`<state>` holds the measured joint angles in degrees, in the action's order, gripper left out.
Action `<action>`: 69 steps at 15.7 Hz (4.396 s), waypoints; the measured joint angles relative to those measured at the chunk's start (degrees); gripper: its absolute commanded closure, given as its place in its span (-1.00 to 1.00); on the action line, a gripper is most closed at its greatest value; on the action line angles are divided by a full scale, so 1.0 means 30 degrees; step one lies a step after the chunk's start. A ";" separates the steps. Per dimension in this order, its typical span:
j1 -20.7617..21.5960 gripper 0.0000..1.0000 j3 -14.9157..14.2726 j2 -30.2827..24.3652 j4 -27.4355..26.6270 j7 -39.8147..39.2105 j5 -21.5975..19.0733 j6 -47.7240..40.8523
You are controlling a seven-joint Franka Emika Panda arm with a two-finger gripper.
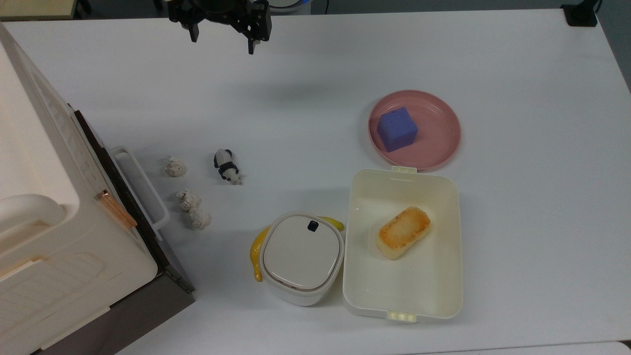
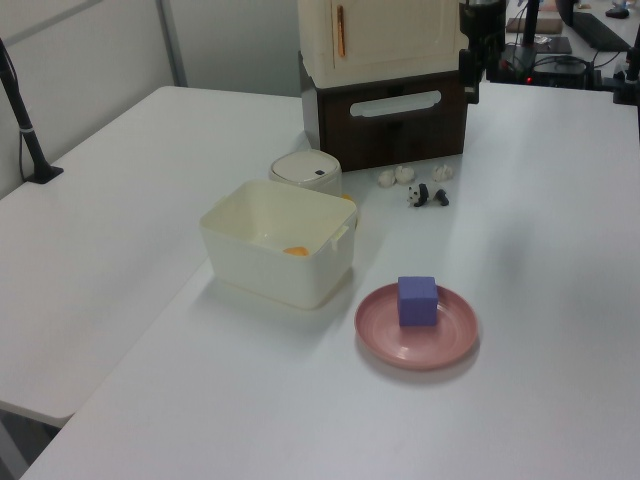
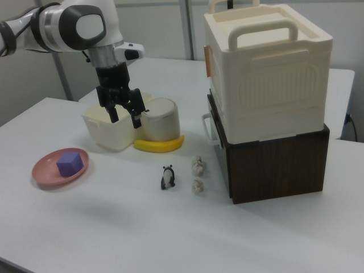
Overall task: Slide open the drawer
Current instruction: 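Move the gripper toward the drawer handle of the cream cabinet, then lower the open gripper onto the drawer's white handle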
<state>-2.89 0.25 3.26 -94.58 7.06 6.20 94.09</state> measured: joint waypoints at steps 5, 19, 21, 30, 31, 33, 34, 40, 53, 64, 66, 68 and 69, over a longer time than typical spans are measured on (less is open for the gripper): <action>-0.0316 -1.00 -0.0117 0.0454 -0.0031 -0.1136 -0.1491 0.0645; -0.0469 -1.00 -0.0126 0.1234 -0.0031 -0.1383 -0.1642 0.1210; -0.0469 -1.00 -0.0126 0.1297 -0.0031 -0.1409 -0.1641 0.1246; -0.0548 -0.87 -0.1119 0.2255 -0.0068 -0.7135 0.0257 0.4836; -0.0601 -0.86 -0.1487 0.2592 -0.0084 -0.7982 0.0258 0.5526; -0.0722 -0.78 -0.2137 0.3363 -0.0097 -0.9085 0.0258 0.7144; -0.0755 -0.74 -0.2460 0.3752 -0.0098 -0.9487 0.0258 0.7980; -0.0774 -0.64 -0.3412 0.4788 -0.0080 -1.0088 0.0259 1.0885; -0.0738 0.20 -0.3776 0.5136 -0.0090 -1.0096 0.0696 1.2584; 0.0195 0.14 -0.3778 0.5682 -0.0546 -1.0086 0.0797 1.2762; 0.0238 0.13 -0.3778 0.5667 -0.0414 -0.9924 0.0770 1.3023; 0.0369 0.13 -0.3777 0.5565 -0.0128 -0.9744 0.0766 1.3136; 0.0439 0.13 -0.3778 0.5465 -0.0003 -0.9740 0.0768 1.3138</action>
<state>-1.57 -11.08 19.66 -94.58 -22.16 8.50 133.50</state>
